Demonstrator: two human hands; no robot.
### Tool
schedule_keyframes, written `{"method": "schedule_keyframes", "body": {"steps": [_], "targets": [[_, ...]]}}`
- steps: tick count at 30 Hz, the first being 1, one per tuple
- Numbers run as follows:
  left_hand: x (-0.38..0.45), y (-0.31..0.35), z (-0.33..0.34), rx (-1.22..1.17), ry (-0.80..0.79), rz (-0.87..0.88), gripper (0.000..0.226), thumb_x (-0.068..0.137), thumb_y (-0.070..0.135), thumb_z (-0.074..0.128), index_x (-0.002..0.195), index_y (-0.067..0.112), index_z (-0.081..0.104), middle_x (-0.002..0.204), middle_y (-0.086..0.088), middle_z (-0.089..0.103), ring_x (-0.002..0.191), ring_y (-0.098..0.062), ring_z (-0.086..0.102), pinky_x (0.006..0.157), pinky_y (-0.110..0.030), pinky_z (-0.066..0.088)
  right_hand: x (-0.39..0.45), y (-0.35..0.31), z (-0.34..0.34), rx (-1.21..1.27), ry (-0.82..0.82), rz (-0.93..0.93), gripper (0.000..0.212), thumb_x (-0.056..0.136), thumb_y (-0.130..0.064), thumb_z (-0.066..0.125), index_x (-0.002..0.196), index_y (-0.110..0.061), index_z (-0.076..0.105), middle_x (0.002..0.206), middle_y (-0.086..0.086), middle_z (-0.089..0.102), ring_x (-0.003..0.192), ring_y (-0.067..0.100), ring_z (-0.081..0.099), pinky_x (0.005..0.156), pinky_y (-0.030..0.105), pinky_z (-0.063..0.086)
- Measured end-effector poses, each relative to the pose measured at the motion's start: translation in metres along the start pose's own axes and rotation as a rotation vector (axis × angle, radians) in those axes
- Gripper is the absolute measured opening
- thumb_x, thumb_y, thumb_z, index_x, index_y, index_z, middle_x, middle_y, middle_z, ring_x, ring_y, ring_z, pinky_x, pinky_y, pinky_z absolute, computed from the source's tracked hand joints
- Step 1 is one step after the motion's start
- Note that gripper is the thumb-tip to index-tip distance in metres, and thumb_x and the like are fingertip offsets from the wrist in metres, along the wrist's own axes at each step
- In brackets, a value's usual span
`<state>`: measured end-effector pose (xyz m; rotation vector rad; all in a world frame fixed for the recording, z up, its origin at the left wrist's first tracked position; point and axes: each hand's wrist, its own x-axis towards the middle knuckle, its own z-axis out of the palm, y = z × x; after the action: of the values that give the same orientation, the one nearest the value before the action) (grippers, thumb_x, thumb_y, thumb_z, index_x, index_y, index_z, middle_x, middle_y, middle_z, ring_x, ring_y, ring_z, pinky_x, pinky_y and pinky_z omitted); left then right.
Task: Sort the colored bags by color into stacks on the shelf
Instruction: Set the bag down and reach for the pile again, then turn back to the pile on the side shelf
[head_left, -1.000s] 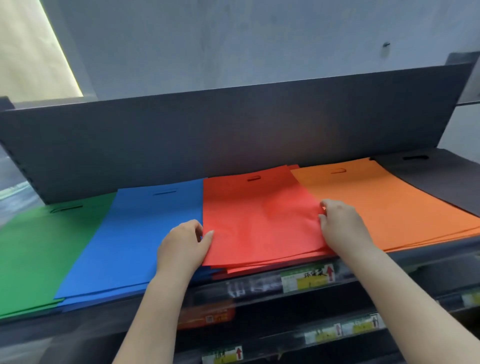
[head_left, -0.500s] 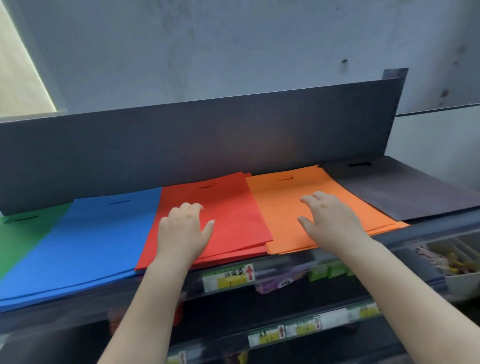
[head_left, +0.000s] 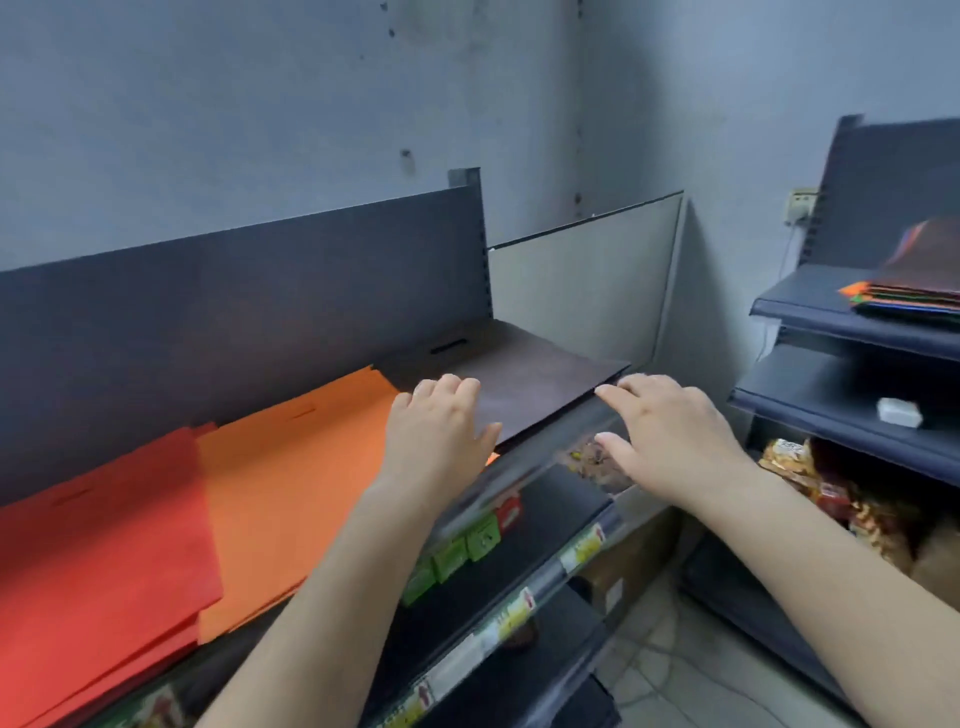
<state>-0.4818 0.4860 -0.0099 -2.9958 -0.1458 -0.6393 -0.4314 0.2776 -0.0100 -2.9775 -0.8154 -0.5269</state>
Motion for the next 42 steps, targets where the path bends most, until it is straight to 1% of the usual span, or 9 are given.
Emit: {"method": "schedule_keyframes", "body": {"steps": [6,11,15,23,29,33,36,40,42], "targets": [[0.081,0.114,0.028,-0.065,0.023,0.264,0.044,0.093,0.049,0.043,0.127,0.021,0.047,0.129,0.002,0.052,0.120,-0.023,0.045,0.093,-0.035,0.033,-0.010,0.107,0.005,-0.087,-0.023,0.205,0.051,0.095,-0.049,0.041,0.140,-0.025,0.036,0.137,-0.001,0.045,0.126,0.021,0.041,0.097,0.037,0.037],[0.150,0.210,0.047,-0.153,0.020,0.429,0.046,0.094,0.050,0.044,0.129,0.020,0.046,0.132,0.000,0.050,0.122,-0.023,0.045,0.096,-0.036,0.034,-0.009,0.201,0.007,-0.167,-0.046,0.371,0.049,0.095,-0.048,0.040,0.137,-0.024,0.038,0.137,0.000,0.044,0.128,0.022,0.040,0.099,0.038,0.035],[0.207,0.280,0.058,-0.185,0.023,0.527,0.047,0.094,0.049,0.044,0.131,0.020,0.045,0.133,0.000,0.050,0.122,-0.024,0.045,0.097,-0.036,0.034,-0.004,0.273,0.007,-0.214,-0.039,0.489,0.053,0.094,-0.048,0.044,0.140,-0.023,0.037,0.144,0.001,0.037,0.132,0.023,0.035,0.103,0.038,0.031],[0.297,0.395,0.087,-0.282,-0.018,0.686,0.046,0.094,0.047,0.044,0.131,0.020,0.045,0.133,0.000,0.050,0.124,-0.023,0.044,0.098,-0.037,0.034,0.011,0.392,0.020,-0.242,-0.038,0.690,0.049,0.094,-0.045,0.046,0.136,-0.021,0.041,0.139,-0.001,0.041,0.130,0.022,0.038,0.102,0.037,0.032],[0.352,0.454,0.110,-0.296,-0.104,0.698,0.040,0.094,0.045,0.046,0.122,0.016,0.051,0.124,-0.003,0.053,0.118,-0.025,0.047,0.094,-0.036,0.036,0.021,0.468,0.031,-0.256,-0.104,0.760,0.044,0.096,-0.043,0.044,0.133,-0.019,0.043,0.131,0.001,0.046,0.124,0.024,0.041,0.098,0.037,0.034],[0.383,0.492,0.130,-0.400,-0.199,0.662,0.044,0.094,0.044,0.048,0.128,0.017,0.050,0.132,-0.002,0.051,0.123,-0.024,0.044,0.096,-0.036,0.037,0.032,0.518,0.044,-0.162,-0.139,0.792,0.044,0.097,-0.041,0.041,0.134,-0.016,0.044,0.133,0.004,0.046,0.122,0.026,0.043,0.098,0.038,0.036],[0.402,0.516,0.146,-0.420,-0.222,0.645,0.045,0.094,0.044,0.048,0.131,0.017,0.048,0.136,-0.001,0.049,0.126,-0.024,0.043,0.096,-0.035,0.037,0.040,0.551,0.055,-0.048,-0.109,0.836,0.045,0.098,-0.040,0.041,0.134,-0.014,0.045,0.132,0.007,0.047,0.122,0.027,0.044,0.095,0.037,0.039],[0.428,0.546,0.171,-0.330,-0.245,0.621,0.044,0.096,0.047,0.043,0.127,0.016,0.051,0.133,-0.003,0.051,0.124,-0.025,0.045,0.096,-0.035,0.036,0.051,0.598,0.074,0.089,-0.109,0.906,0.044,0.098,-0.040,0.042,0.133,-0.012,0.047,0.129,0.006,0.049,0.118,0.026,0.048,0.089,0.035,0.043],[0.439,0.558,0.184,-0.286,-0.252,0.608,0.043,0.097,0.048,0.039,0.120,0.015,0.054,0.128,-0.004,0.054,0.120,-0.025,0.048,0.095,-0.036,0.036,0.054,0.618,0.085,0.106,-0.113,0.963,0.041,0.098,-0.040,0.042,0.123,-0.010,0.052,0.121,0.008,0.053,0.112,0.027,0.052,0.084,0.034,0.045]]}}
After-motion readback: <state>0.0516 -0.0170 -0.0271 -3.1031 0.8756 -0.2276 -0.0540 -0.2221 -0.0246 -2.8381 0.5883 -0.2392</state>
